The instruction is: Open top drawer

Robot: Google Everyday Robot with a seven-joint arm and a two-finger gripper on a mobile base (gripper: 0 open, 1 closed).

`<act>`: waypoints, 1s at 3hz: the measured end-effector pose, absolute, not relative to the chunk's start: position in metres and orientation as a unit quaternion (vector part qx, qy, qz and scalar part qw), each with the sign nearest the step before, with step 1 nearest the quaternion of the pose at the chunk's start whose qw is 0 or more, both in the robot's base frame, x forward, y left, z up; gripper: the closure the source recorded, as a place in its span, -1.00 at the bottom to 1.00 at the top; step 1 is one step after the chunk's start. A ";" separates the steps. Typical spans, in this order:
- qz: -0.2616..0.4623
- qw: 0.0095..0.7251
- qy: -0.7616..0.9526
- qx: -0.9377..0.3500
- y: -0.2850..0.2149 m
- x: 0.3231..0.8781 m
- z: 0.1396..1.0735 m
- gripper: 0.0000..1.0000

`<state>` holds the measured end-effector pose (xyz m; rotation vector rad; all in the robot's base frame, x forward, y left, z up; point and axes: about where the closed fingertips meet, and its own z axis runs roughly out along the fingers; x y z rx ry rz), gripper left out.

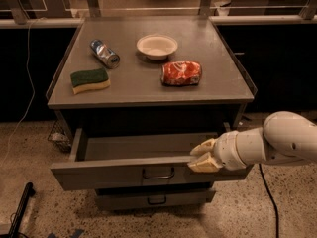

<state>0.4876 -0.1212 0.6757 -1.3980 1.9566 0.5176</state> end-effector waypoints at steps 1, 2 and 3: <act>0.198 0.334 0.750 -0.536 -0.121 0.488 0.676 -0.45; 0.198 0.334 0.750 -0.536 -0.121 0.488 0.676 -0.90; 0.200 0.335 0.749 -0.536 -0.122 0.484 0.675 1.00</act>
Offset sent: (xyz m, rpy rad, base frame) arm 0.0000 0.0000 0.0000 0.0000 0.0000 0.0001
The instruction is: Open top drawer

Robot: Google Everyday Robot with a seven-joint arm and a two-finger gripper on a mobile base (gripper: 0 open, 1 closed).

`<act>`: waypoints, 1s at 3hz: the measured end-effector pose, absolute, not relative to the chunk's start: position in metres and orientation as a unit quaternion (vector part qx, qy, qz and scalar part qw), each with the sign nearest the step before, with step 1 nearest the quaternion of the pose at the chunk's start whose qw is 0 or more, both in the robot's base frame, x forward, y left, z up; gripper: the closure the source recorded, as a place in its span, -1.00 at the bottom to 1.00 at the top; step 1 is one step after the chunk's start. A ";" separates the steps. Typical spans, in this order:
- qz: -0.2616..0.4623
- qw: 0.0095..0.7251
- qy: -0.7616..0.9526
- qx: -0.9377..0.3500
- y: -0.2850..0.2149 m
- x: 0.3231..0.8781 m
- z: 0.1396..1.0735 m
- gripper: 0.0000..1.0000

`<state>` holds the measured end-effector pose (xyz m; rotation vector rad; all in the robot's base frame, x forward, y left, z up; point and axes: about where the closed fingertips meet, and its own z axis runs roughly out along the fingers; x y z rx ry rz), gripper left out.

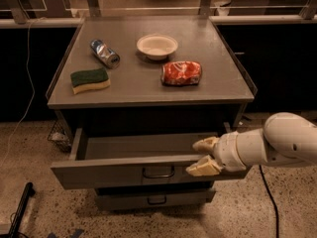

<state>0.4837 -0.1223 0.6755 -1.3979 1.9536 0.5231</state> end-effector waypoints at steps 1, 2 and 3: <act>0.208 0.337 0.746 -0.536 -0.127 0.470 0.675 1.00; 0.222 0.338 0.737 -0.542 -0.122 0.445 0.679 1.00; 0.222 0.338 0.737 -0.542 -0.126 0.445 0.679 1.00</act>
Offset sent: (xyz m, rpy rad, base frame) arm -0.1830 -0.0916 -0.0109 0.1117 0.0527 -0.0799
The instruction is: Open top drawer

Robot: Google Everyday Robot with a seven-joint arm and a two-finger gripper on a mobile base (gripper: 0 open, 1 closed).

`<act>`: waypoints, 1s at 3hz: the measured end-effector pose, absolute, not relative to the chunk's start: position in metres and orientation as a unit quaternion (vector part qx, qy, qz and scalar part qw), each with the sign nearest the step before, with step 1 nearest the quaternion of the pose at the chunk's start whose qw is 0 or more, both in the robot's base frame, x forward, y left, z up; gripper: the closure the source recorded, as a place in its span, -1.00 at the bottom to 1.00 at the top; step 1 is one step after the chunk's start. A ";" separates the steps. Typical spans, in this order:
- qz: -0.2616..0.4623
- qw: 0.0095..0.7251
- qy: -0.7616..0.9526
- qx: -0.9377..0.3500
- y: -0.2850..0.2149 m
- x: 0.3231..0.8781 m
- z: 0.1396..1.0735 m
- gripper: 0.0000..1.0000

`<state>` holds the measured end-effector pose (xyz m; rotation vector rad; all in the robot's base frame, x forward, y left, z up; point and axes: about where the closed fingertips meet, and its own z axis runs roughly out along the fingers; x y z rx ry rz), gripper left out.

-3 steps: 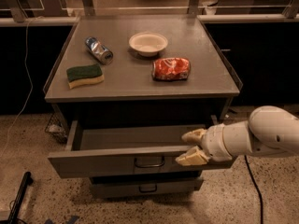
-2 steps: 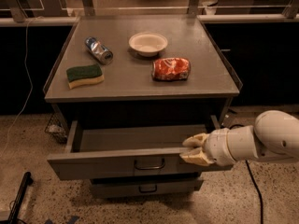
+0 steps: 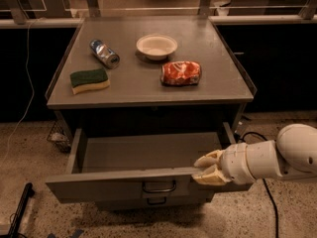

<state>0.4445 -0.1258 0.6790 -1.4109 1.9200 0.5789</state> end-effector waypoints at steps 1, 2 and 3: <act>0.223 0.339 0.742 -0.534 -0.136 0.420 0.680 1.00; 0.225 0.338 0.746 -0.528 -0.143 0.393 0.681 1.00; 0.225 0.338 0.746 -0.528 -0.143 0.393 0.681 0.48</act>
Offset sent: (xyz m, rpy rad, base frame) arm -0.4047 -0.1349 0.0180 0.0583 0.1234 -0.1757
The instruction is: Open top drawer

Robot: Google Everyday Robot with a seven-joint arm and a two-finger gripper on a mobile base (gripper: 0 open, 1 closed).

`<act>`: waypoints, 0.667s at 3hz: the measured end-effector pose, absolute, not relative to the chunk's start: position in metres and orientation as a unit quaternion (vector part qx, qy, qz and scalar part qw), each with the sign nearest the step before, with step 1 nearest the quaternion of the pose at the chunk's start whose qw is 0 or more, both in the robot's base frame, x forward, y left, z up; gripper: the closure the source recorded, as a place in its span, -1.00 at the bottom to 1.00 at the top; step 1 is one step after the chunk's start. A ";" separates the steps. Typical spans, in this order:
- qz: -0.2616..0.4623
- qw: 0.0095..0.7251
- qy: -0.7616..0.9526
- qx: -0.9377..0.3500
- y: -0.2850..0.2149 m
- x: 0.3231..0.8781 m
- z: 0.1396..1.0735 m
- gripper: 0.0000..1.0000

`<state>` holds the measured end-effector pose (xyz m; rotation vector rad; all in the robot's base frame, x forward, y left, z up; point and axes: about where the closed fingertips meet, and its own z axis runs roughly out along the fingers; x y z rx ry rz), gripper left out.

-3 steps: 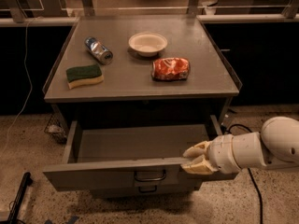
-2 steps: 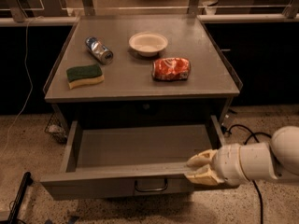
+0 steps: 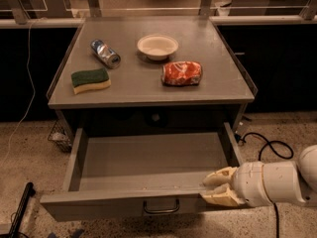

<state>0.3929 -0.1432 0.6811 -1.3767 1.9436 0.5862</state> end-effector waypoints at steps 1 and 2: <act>0.225 0.338 0.746 -0.528 -0.143 0.393 0.681 0.03; 0.225 0.338 0.746 -0.528 -0.143 0.393 0.681 -0.60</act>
Offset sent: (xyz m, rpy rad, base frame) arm 0.0000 0.0000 0.0000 0.0000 0.0000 0.0000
